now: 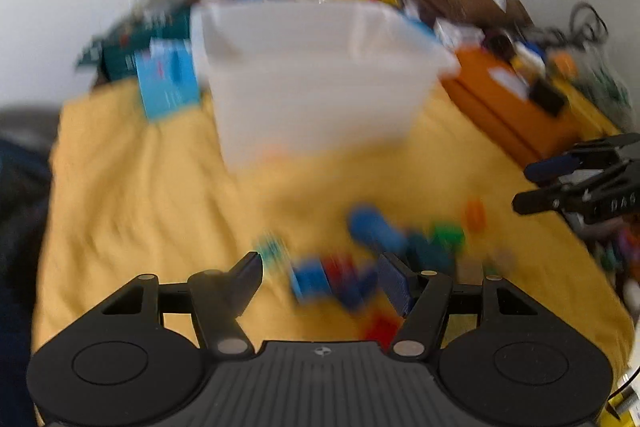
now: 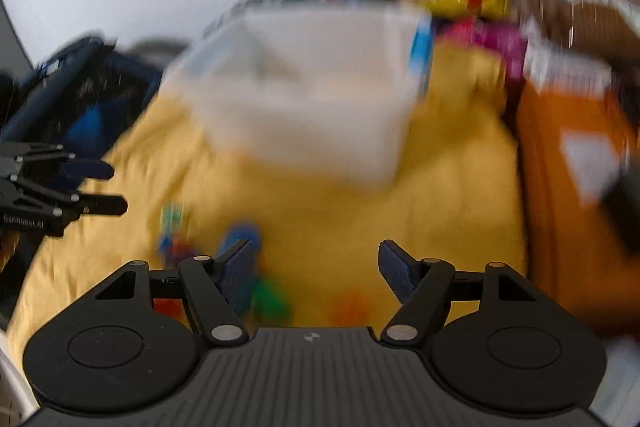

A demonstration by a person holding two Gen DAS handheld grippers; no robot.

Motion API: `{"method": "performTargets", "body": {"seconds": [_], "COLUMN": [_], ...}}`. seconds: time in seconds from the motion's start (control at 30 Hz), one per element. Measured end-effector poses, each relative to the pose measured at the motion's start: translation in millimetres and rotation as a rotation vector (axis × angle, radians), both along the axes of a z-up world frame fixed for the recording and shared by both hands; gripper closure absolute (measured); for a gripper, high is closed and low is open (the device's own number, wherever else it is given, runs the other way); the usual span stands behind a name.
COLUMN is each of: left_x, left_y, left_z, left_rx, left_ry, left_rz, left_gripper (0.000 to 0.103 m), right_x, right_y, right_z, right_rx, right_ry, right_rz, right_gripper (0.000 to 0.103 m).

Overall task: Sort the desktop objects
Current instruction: 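Grasp the long red brick with the left tool while the right tool grasps the green patterned block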

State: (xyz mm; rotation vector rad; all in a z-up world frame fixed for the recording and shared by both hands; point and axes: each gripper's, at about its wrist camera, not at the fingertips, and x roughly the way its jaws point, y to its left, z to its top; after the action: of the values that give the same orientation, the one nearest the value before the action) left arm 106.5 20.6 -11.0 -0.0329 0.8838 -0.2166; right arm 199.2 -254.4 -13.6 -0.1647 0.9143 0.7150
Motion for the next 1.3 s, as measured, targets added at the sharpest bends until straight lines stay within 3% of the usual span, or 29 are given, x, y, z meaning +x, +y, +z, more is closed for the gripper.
{"method": "performTargets", "body": {"seconds": [0.03, 0.1, 0.17, 0.3, 0.53, 0.6, 0.67, 0.7, 0.77, 1.03, 1.3], "left_x": [-10.1, -24.1, -29.1, -27.1, -22.2, -21.6, -21.7, -22.3, -23.4, -35.4, -28.9], "left_y": [-4.9, -14.5, -20.8, -26.1, -34.0, -35.7, -35.4, -34.7, -34.2, -25.0, -5.2], "left_z": [-10.7, -26.2, -39.4, -55.9, -67.9, -67.6, -65.9, -65.0, -63.9, -43.6, 3.7], "left_rx": [0.006, 0.026, 0.032, 0.039, 0.047, 0.054, 0.053, 0.047, 0.043, 0.028, -0.03], "left_ry": [0.009, 0.016, 0.037, 0.064, 0.049, 0.042, 0.035, 0.03, 0.033, -0.018, -0.042], "left_rz": [-0.012, -0.036, -0.043, -0.019, -0.028, -0.032, -0.027, -0.032, -0.044, -0.012, 0.081], "left_gripper": [0.036, 0.036, 0.036, 0.036, 0.038, 0.043, 0.052, 0.067, 0.075, 0.076, 0.076], "right_x": [-18.8, -46.5, -67.0, -82.1, -67.5, -66.8, -67.1, -67.4, -69.9, -79.9, -68.5], "right_y": [-1.2, 0.2, 5.6, 15.3, 27.8, 29.3, 27.1, 27.5, 27.3, 12.6, -13.3], "right_z": [-12.5, -29.4, -45.3, -65.4, -77.4, -86.3, -87.5, -86.8, -85.0, -68.6, -27.7], "right_rx": [-0.006, -0.014, -0.033, -0.041, -0.067, -0.082, -0.079, -0.072, -0.062, -0.008, 0.114], "right_ry": [0.003, -0.007, -0.003, 0.011, -0.041, -0.046, -0.05, -0.052, -0.053, -0.05, -0.038], "right_rz": [0.013, 0.051, 0.078, 0.103, 0.099, 0.113, 0.114, 0.121, 0.14, 0.097, -0.026], "right_gripper": [0.033, 0.049, 0.055, 0.055, 0.054, 0.054, 0.054, 0.055, 0.055, 0.055, 0.055]}}
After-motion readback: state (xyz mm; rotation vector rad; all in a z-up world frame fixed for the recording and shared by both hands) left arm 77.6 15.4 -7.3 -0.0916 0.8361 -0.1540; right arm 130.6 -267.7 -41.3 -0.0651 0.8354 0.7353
